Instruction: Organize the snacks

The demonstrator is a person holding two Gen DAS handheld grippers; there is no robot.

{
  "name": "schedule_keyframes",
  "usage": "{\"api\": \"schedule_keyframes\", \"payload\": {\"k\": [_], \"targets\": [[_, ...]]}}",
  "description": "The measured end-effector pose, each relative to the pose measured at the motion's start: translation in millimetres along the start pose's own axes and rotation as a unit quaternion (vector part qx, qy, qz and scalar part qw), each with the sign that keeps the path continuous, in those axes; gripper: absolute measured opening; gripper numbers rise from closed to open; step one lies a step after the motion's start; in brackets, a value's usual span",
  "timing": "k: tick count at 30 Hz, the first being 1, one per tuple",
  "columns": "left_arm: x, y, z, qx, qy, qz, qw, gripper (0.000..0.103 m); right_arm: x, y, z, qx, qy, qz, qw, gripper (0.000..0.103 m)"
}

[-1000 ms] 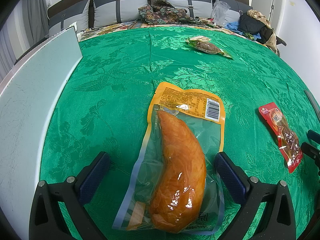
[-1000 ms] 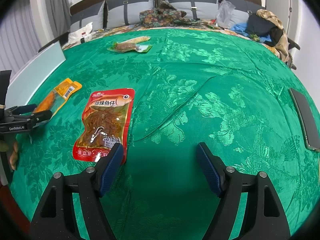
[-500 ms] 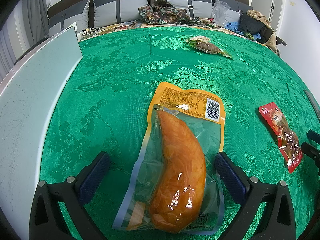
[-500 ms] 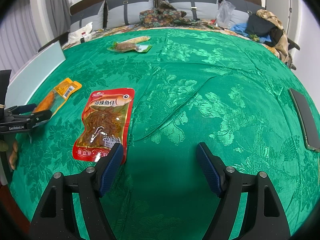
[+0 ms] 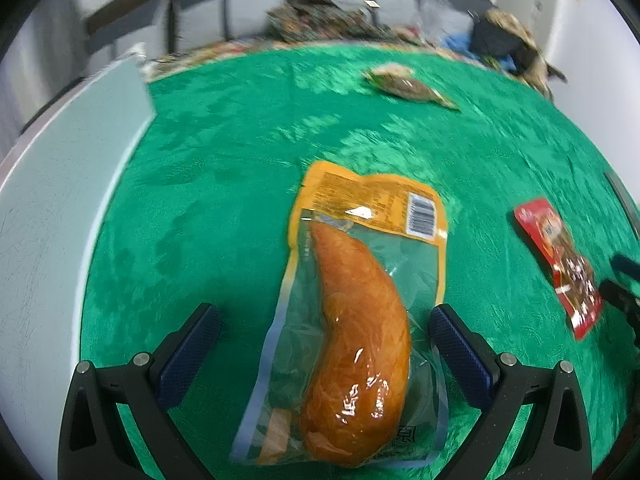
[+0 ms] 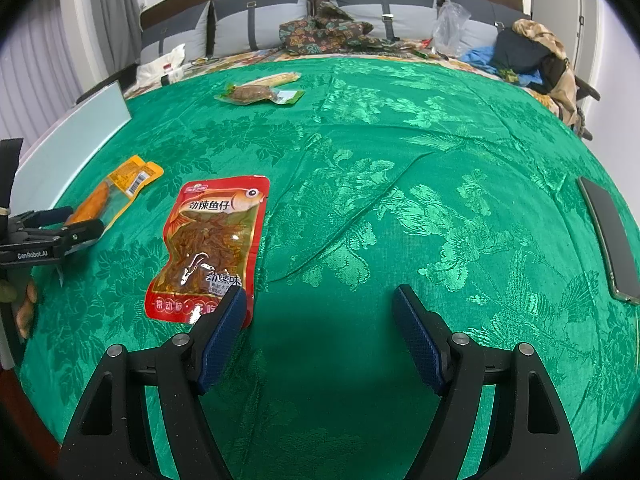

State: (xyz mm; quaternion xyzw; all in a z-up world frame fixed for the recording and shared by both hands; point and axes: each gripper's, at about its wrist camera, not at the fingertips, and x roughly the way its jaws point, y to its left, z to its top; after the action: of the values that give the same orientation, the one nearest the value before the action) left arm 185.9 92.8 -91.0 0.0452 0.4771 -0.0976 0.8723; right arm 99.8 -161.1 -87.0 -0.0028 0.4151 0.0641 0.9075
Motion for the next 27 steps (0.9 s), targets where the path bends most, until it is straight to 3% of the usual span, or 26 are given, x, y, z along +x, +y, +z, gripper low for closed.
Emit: {"api": "schedule_keyframes", "payload": {"k": [5,7,9,10,13,16,17,19,21,22,24,27], "targets": [[4,0,11,0.032,0.05,-0.016,0.9981,0.103,0,-2,2,-0.002,0.011,0.005,1.0,0.078],[5,-2,13,0.029,0.06,-0.014,0.9977,0.103,-5,-12,9,0.037,0.028,0.027,0.999,0.078],[1,-7,12,0.024,0.045,-0.013,0.9986,0.092,-11,-16,18,0.066,0.029,0.051,0.996,0.078],[-2,-9,12,0.025,0.035,-0.017,0.9989,0.07,-9,-14,26,0.068,0.04,0.054,0.995,0.078],[-10,-15,12,0.013,0.024,-0.022,0.9994,0.049,9,2,44,0.067,0.094,0.078,0.99,0.078],[-18,-5,3,-0.028,0.017,-0.035,0.9989,0.045,31,35,55,0.038,0.131,0.088,0.987,0.078],[-19,-2,0,-0.036,0.016,-0.033,0.9987,0.044,39,49,56,0.014,0.143,0.079,0.986,0.084],[-25,3,-9,-0.051,0.012,-0.031,0.9981,0.043,46,75,55,-0.056,0.144,0.026,0.988,0.084],[-33,7,-18,-0.066,0.006,-0.031,0.9973,0.043,46,88,53,-0.099,0.144,0.006,0.985,0.077],[-37,10,-22,-0.071,0.004,-0.034,0.9969,0.042,45,82,55,-0.079,0.149,0.01,0.986,0.065],[-44,12,-29,-0.079,0.0,-0.042,0.996,0.042,39,66,59,-0.037,0.159,0.02,0.986,0.057],[-55,11,-37,-0.087,-0.011,-0.052,0.9948,0.042,28,40,62,0.011,0.16,0.04,0.986,0.035]]}}
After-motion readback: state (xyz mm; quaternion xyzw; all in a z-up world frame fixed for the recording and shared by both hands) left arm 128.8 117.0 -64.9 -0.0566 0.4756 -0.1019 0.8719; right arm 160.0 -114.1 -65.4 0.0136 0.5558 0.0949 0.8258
